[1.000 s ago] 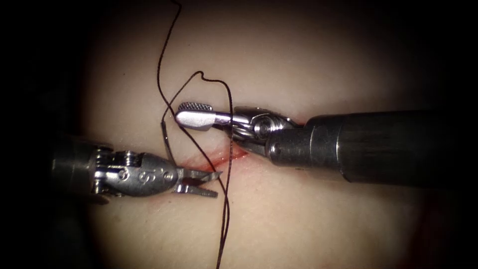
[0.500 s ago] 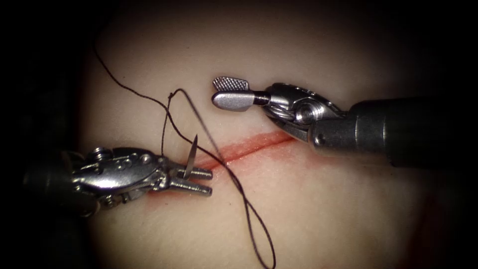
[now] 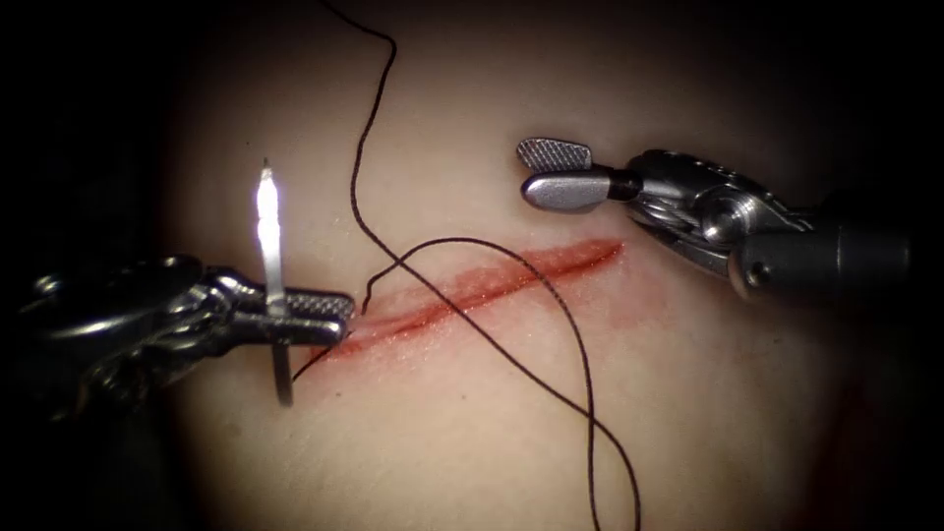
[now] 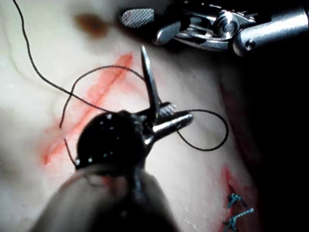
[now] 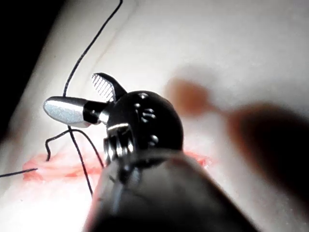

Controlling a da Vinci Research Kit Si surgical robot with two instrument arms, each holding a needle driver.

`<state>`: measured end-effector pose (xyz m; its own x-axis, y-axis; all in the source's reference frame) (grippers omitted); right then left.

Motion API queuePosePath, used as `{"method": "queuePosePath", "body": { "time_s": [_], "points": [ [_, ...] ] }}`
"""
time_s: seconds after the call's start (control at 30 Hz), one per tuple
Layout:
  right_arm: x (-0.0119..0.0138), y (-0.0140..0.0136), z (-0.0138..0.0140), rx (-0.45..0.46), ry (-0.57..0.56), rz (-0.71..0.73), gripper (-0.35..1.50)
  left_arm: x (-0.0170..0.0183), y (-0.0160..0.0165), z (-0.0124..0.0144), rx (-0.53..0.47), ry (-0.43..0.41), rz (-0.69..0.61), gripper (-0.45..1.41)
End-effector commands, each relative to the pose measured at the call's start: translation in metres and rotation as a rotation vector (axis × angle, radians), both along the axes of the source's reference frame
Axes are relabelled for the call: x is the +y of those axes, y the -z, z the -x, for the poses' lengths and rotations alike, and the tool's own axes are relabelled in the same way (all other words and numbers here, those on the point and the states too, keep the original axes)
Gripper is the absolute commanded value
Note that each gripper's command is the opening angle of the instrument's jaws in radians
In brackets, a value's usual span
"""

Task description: Wound Closure

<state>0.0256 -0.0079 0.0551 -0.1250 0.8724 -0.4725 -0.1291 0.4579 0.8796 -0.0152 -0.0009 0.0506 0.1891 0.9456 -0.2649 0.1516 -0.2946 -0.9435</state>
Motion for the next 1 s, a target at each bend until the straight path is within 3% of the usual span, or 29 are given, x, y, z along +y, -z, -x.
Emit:
{"method": "queuePosePath", "body": {
  "time_s": [0.03,0.07,0.13,0.2,0.3,0.33,0.4,0.43,0.57,0.67,0.7,0.8,0.93,1.0],
  "points": [
    [0.0004,0.0008,-0.0011,-0.004,0.005,0.018,1.16,0.0000,0.0000,0.0003,0.001,0.009,-0.028,-0.45],
    [0.0004,0.0013,-0.0012,-0.006,0.005,0.032,1.10,0.0003,0.0005,0.0001,-0.004,0.020,-0.041,-0.45],
    [0.0006,0.0039,-0.0024,-0.017,-0.002,0.086,0.76,0.0020,0.0026,-0.0010,-0.055,0.075,-0.161,-0.45],
    [0.0007,0.0045,-0.0027,-0.022,-0.004,0.109,0.76,0.0025,0.0032,-0.0014,-0.074,0.101,-0.208,-0.45],
    [0.0011,0.0069,-0.0041,-0.031,-0.001,0.189,0.58,0.0036,0.0045,-0.0025,-0.081,0.146,-0.274,-0.45],
    [0.0011,0.0075,-0.0045,-0.026,0.009,0.209,0.41,0.0039,0.0047,-0.0028,-0.084,0.156,-0.294,-0.45],
    [0.0011,0.0086,-0.0055,-0.009,0.034,0.228,-0.13,0.0045,0.0054,-0.0034,-0.088,0.179,-0.340,-0.45],
    [0.0004,0.0094,-0.0075,0.016,0.065,0.230,-0.35,0.0051,0.0062,-0.0039,-0.103,0.199,-0.374,-0.45],
    [-0.0015,0.0081,-0.0106,-0.086,0.136,0.238,-0.35,0.0054,0.0070,-0.0037,-0.129,0.205,-0.381,-0.45],
    [-0.0029,0.0055,-0.0129,-0.125,0.288,0.320,-0.35,0.0053,0.0073,-0.0035,-0.146,0.201,-0.396,-0.45],
    [-0.0044,0.0026,-0.0146,-0.127,0.410,0.384,-0.35,0.0053,0.0074,-0.0034,-0.163,0.199,-0.412,-0.45],
    [-0.0059,-0.0018,-0.0163,-0.102,0.517,0.462,-0.35,0.0055,0.0078,-0.0034,-0.188,0.193,-0.409,-0.45],
    [-0.0070,-0.0038,-0.0178,-0.121,0.593,0.496,-0.35,0.0056,0.0082,-0.0032,-0.196,0.189,-0.409,-0.45],
    [-0.0086,-0.0040,-0.0182,-0.077,0.698,0.505,-0.35,0.0060,0.0084,-0.0035,-0.211,0.191,-0.413,-0.45]
  ]
}}
